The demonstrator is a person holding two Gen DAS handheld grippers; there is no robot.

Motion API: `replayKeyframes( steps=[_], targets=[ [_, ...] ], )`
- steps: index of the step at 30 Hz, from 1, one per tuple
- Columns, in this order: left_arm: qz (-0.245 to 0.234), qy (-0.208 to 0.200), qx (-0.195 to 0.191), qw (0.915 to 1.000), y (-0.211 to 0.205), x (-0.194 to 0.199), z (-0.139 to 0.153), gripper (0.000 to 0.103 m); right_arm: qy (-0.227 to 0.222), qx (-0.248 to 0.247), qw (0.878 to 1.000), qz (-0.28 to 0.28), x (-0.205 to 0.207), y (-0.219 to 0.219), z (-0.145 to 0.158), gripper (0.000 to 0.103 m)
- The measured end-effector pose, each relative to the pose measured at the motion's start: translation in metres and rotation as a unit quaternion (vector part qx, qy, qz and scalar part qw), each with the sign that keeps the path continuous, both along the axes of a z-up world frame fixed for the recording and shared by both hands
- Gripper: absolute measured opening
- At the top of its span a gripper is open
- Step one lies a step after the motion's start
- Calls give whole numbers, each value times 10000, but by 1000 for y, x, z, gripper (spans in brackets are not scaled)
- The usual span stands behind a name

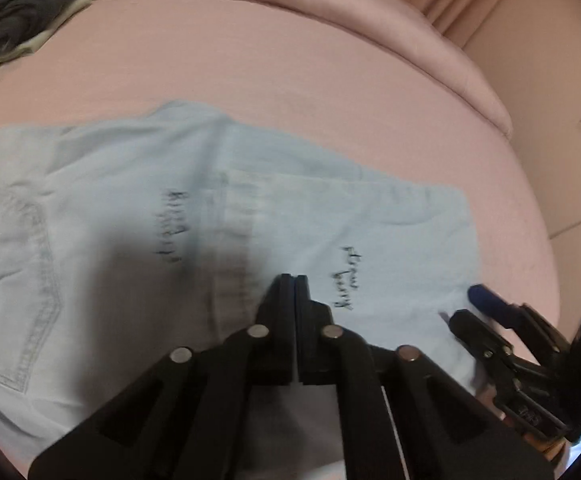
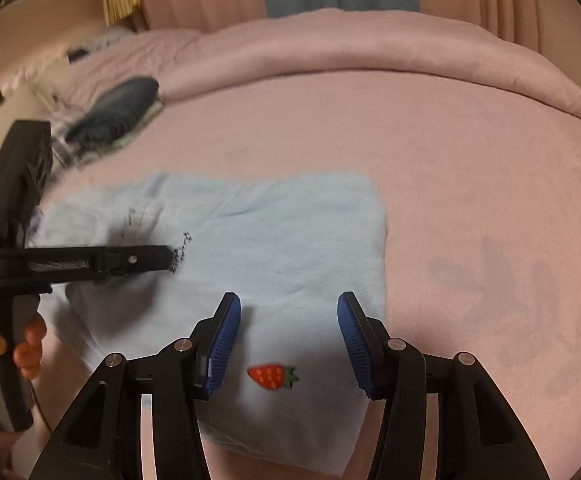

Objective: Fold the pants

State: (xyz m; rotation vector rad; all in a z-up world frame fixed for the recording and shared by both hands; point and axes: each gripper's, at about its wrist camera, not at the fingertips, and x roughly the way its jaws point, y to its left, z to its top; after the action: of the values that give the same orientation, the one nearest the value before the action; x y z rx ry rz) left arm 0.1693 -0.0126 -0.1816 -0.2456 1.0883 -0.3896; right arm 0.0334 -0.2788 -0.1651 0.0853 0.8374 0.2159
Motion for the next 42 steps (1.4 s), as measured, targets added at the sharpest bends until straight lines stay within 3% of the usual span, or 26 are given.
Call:
replayKeyframes(
  steps=[3, 4, 5, 6, 11, 16, 17, 20, 22, 23, 27, 30, 32, 34, 36, 39, 42],
  targets=[
    [166, -103, 106, 9998, 34, -12, 6, 4, -63, -69, 9999, 69, -6, 2, -1, 53],
    [221, -152, 285, 9992, 38, -17, 8, 8, -67, -80, 9999, 90, -6, 2, 0, 53],
    [323, -234, 741, 9965, 45, -22, 10, 9, -58, -88, 9999, 90, -6, 0, 1, 53],
    [341, -247, 850, 9955, 51, -24, 10, 6, -57, -105, 9999, 75, -7, 0, 2, 53],
    [256, -428, 439, 9978, 67, -46, 35, 7, -110, -75, 9999, 14, 0, 7, 0, 53],
    [-437, -651, -377, 9962, 20, -61, 56, 15, -356, -52, 9991, 225, -3, 23, 18, 53],
    [-511, -609, -356, 9962, -3, -62, 49, 19, -361, -53, 9989, 300, 0, 28, 20, 53],
    [-389, -120, -87, 9991, -13, -63, 22, 15, -275, 15, 9983, 510, 10, 43, 23, 53],
    [-277, 168, -270, 9991, -4, -69, 5, 14, -168, 56, 9974, 700, 20, 53, 23, 53],
    [-244, 106, -480, 9985, 4, -76, 3, 14, -82, 59, 9968, 794, 25, 59, 21, 53],
    [-258, 104, -641, 9976, 17, -83, 6, 13, 326, 188, 9882, 1482, 51, 89, 14, 53],
    [-230, 125, -781, 9966, 24, -85, 2, 12, 374, 16, 9842, 1732, 71, 111, 13, 52],
    [-257, 140, -840, 9960, 27, -89, -1, 12, 446, -3, 9820, 1837, 87, 127, 11, 41],
    [-273, 153, -894, 9955, 32, -94, 0, 11, 551, -212, 9805, 1873, 104, 144, 4, 33],
    [-264, 153, -910, 9954, 30, -96, -1, 11, 626, -572, 9792, 1842, 119, 158, -6, 31],
    [-289, 169, -927, 9951, 31, -98, 1, 11, 586, -582, 9803, 1791, 131, 169, -6, 31],
    [-299, 172, -934, 9950, 32, -96, 3, 11, 564, -291, 9839, 1672, 128, 168, 4, 31]
  ],
)
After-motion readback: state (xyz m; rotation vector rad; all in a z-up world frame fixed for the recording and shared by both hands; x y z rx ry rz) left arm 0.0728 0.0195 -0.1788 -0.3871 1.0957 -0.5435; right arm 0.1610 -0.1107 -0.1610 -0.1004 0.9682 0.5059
